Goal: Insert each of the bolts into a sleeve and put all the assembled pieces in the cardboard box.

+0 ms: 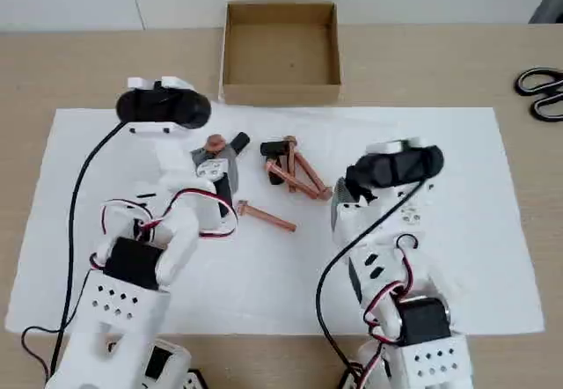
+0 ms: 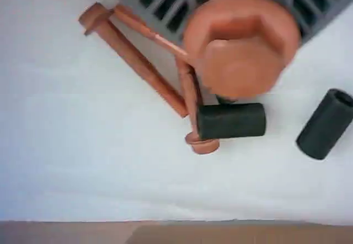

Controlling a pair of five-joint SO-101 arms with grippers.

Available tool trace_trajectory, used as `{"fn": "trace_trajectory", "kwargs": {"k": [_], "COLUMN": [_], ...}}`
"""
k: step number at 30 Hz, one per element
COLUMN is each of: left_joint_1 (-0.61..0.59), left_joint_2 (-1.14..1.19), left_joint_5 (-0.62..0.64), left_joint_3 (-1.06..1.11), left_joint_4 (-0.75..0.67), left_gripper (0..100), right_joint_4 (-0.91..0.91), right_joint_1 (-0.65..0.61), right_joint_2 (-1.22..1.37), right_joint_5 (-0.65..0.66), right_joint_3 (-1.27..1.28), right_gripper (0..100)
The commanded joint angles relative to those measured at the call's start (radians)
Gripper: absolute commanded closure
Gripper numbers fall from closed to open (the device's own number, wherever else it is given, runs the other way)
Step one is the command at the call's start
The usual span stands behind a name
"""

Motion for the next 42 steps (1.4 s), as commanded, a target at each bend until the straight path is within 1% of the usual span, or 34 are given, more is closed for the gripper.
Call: {"fn": "trace_trajectory", "kwargs": {"k": [1,5,8,11,15,18,22,27,33,38,42], "left_joint_1": [0.017,0.021,0.021,0.054,0.137,0.181,0.215,0.207,0.213,0.215,0.216], "left_joint_2": [-0.023,0.002,0.026,0.061,0.133,0.170,0.175,0.180,0.181,0.183,0.183], "left_joint_5": [0.009,0.014,0.084,0.110,0.110,0.110,0.110,0.109,0.109,0.109,0.109], "left_joint_3": [-0.005,-0.007,-0.016,-0.061,-0.160,-0.208,-0.225,-0.217,-0.206,-0.134,-0.113], "left_joint_4": [-0.041,-0.104,-0.155,-0.123,-0.034,-0.028,-0.032,-0.121,-0.146,-0.242,-0.264], "left_gripper": [100,100,100,100,100,100,100,100,100,100,100], "right_joint_4": [-0.093,-0.151,-0.156,-0.162,-0.162,-0.160,-0.162,-0.162,-0.162,-0.162,-0.162], "right_joint_1": [-0.064,-0.124,-0.140,-0.140,-0.142,-0.148,-0.202,-0.214,-0.216,-0.217,-0.232], "right_joint_2": [-0.110,-0.285,-0.418,-0.412,-0.417,-0.417,-0.417,-0.417,-0.417,-0.417,-0.417], "right_joint_5": [-0.057,0.048,0.120,0.157,0.158,0.157,0.157,0.157,0.157,0.157,0.157], "right_joint_3": [0.089,0.247,0.331,0.351,0.356,0.359,0.388,0.400,0.396,0.394,0.394], "right_gripper": [99.5,99.5,99.5,99.5,99.5,99.5,99.5,99.5,99.5,99.5,99.5]}}
